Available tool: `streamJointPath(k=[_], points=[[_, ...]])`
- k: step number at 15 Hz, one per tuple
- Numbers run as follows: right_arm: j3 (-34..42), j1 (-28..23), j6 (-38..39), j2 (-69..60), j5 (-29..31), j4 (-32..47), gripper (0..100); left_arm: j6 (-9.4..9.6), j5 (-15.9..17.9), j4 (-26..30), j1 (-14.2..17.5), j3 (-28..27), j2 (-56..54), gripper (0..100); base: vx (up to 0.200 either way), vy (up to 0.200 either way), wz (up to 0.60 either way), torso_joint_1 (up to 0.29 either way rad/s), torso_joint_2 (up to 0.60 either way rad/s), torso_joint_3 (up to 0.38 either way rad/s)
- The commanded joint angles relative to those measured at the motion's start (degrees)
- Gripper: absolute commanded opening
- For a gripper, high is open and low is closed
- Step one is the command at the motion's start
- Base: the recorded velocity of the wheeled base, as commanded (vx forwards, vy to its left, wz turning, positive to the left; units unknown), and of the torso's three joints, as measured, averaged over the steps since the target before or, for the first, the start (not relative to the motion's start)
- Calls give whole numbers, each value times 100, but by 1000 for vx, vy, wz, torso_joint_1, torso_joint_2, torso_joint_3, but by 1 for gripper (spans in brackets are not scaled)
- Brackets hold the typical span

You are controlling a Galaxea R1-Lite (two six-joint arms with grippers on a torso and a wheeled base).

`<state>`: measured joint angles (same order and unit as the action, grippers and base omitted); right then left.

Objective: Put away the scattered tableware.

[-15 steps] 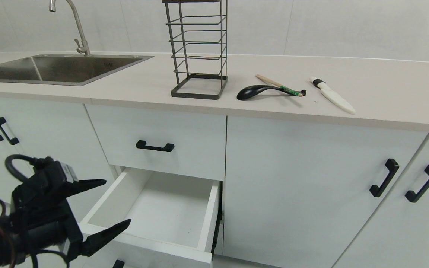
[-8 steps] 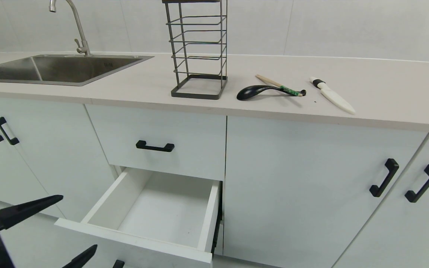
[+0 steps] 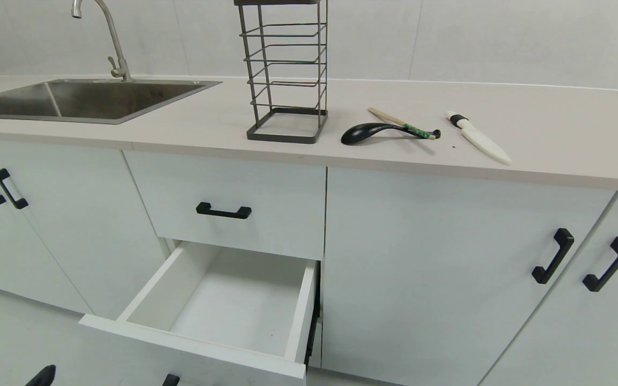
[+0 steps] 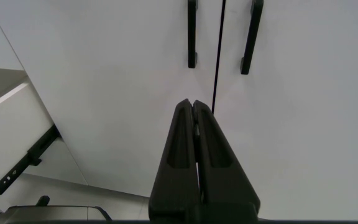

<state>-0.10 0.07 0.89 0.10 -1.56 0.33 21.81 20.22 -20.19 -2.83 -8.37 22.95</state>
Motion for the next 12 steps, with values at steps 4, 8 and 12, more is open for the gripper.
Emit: streamJointPath(k=[4,8,12], points=[[1,1,-1,8,-2,2,0,25,8,446,116,433,-1074,100,0,0,0,0,0,0],[1,1,-1,8,-2,2,0,-256,-80,1676,292,837,-2295,100,0,0,0,0,0,0],[1,1,-1,8,-2,2,0,-1478,-994,1694,292,837,-2295,100,0,0,0,0,0,0]])
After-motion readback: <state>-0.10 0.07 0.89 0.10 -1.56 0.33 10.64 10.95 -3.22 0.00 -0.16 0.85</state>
